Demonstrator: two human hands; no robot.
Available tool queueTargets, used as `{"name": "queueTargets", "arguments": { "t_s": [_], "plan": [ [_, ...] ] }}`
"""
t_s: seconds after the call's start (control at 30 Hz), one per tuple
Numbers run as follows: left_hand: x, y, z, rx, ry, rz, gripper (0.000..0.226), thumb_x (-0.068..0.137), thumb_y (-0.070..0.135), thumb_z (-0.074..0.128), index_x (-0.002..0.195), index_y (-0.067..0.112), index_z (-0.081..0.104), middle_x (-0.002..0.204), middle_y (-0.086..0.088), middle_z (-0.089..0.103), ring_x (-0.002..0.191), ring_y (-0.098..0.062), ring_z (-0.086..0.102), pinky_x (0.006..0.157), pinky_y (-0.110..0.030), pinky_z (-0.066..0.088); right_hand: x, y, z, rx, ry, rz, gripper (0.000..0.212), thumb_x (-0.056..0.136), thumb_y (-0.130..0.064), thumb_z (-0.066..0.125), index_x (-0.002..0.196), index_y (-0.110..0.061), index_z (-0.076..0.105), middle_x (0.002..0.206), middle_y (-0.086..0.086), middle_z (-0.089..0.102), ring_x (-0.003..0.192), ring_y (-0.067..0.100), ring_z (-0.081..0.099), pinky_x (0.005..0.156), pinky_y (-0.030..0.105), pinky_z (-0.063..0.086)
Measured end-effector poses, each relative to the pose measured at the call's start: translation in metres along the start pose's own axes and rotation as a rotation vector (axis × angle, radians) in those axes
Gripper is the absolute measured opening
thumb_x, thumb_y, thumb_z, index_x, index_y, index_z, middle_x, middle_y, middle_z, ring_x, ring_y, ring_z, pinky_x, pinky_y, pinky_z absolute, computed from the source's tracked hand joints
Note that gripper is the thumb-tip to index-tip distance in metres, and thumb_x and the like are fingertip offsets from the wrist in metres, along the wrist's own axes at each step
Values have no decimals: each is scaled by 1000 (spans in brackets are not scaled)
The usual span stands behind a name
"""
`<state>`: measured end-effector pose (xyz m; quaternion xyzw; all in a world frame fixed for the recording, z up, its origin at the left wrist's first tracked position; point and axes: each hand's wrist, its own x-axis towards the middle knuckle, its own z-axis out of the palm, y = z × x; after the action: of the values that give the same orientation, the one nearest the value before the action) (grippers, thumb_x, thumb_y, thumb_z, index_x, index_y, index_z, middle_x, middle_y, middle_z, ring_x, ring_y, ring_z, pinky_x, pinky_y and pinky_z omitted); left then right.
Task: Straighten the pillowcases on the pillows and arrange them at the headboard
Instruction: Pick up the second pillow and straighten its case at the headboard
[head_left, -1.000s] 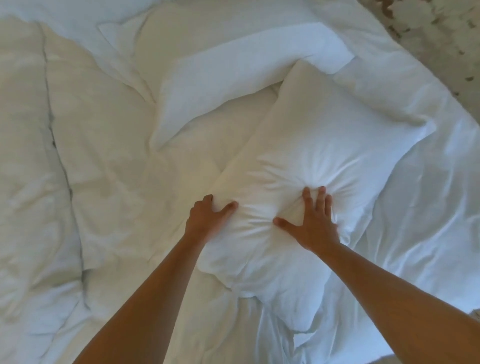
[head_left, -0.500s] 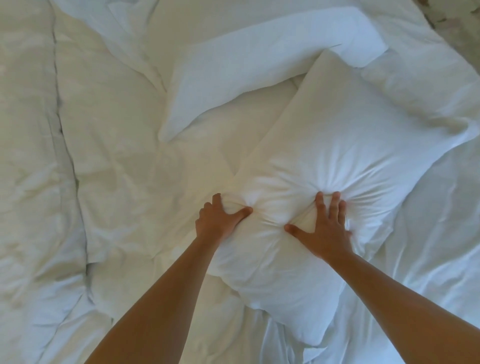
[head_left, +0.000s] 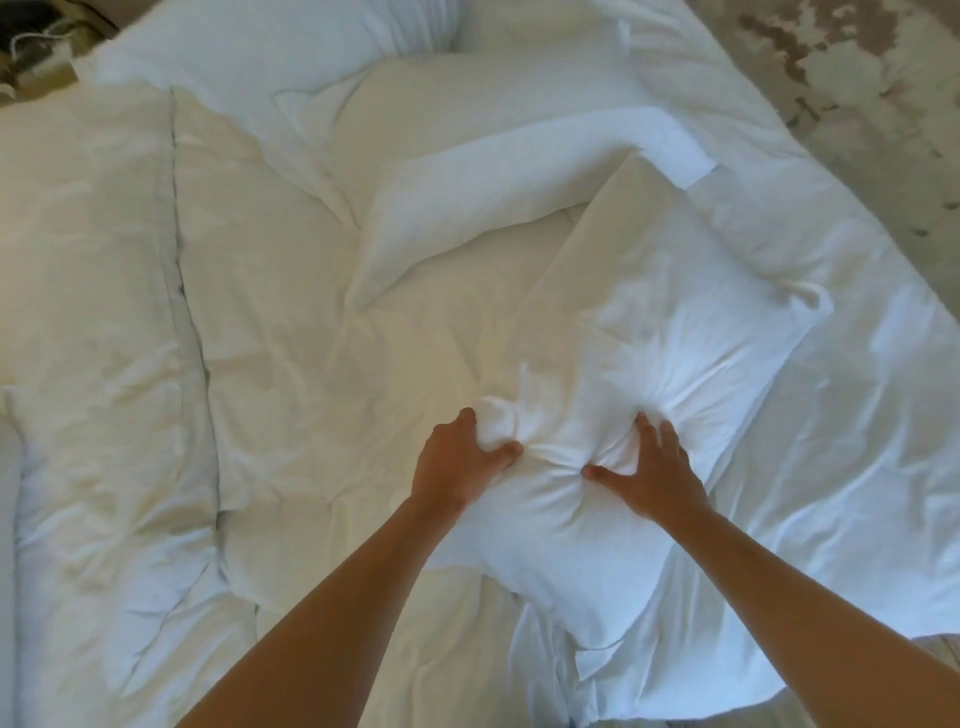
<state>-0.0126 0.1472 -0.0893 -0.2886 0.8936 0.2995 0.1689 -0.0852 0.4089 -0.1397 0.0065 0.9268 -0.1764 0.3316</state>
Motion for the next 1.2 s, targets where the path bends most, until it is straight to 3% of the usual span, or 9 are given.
{"name": "queueTargets", "arguments": {
  "t_s": [0.23,0.37,0.5,0.6,0.67,0.77,0.97,1.1,1.2],
  "plan": [
    [-58,33,-83,211,154,296,49,82,66,61,97,20,54,78,-1,67,78,-29,67,66,-36,50,-61,-45,-70,112,342,-363,96,83,-53,80,158,-14,33,157,13,37,144,35,42,105,50,50],
    [-97,24,-127,284,137,389,43,83,69,58,87,29,42,65,9,51,65,-18,56,55,-30,38,-89,-101,-111,110,443,-699,104,77,-83,66,157,-26,32,162,3,37,150,24,34,113,38,40],
    [-133,-5,-141,316,131,430,44,82,70,60,100,32,49,74,14,58,72,-16,60,59,-26,37,-97,-142,-124,-294,259,-943,121,67,-103,47,163,-35,22,173,-4,23,162,15,7,132,47,9],
    [-150,-33,-139,297,165,354,61,79,72,62,124,32,52,99,10,71,88,-20,68,69,-29,43,-96,-145,-110,-476,150,-949,115,66,-107,37,152,-30,46,153,-6,52,149,17,39,130,46,13],
    [-160,-53,-130,255,163,269,65,79,73,63,129,32,52,105,6,71,95,-21,68,74,-30,43,-94,-134,-97,-541,245,-979,104,70,-104,35,133,-26,61,124,-7,62,116,17,60,119,41,34],
    [-173,-76,-111,239,147,160,68,82,72,62,134,29,53,112,1,71,101,-23,67,82,-33,47,-90,-123,-84,-624,364,-979,86,76,-98,35,111,-25,64,96,-7,58,88,18,58,90,38,47],
    [-177,-75,-101,243,175,80,60,79,67,64,122,25,59,112,4,65,108,-22,62,80,-34,45,-99,-118,-74,-614,295,-941,71,82,-90,40,102,-25,58,82,-5,71,79,23,70,78,35,46],
    [-163,-48,-104,146,55,-17,57,79,61,70,110,14,63,115,-4,58,113,-28,54,90,-39,47,-106,-116,-76,-518,234,-793,69,72,-93,53,80,-25,51,61,-9,59,63,19,63,58,29,42],
    [-159,-28,-101,63,57,-11,31,86,47,65,96,20,55,106,-2,60,106,-28,60,78,-34,42,-111,-120,-81,-444,232,-749,68,67,-89,62,71,-23,49,58,-9,57,60,14,58,57,28,41]
  ]
}}
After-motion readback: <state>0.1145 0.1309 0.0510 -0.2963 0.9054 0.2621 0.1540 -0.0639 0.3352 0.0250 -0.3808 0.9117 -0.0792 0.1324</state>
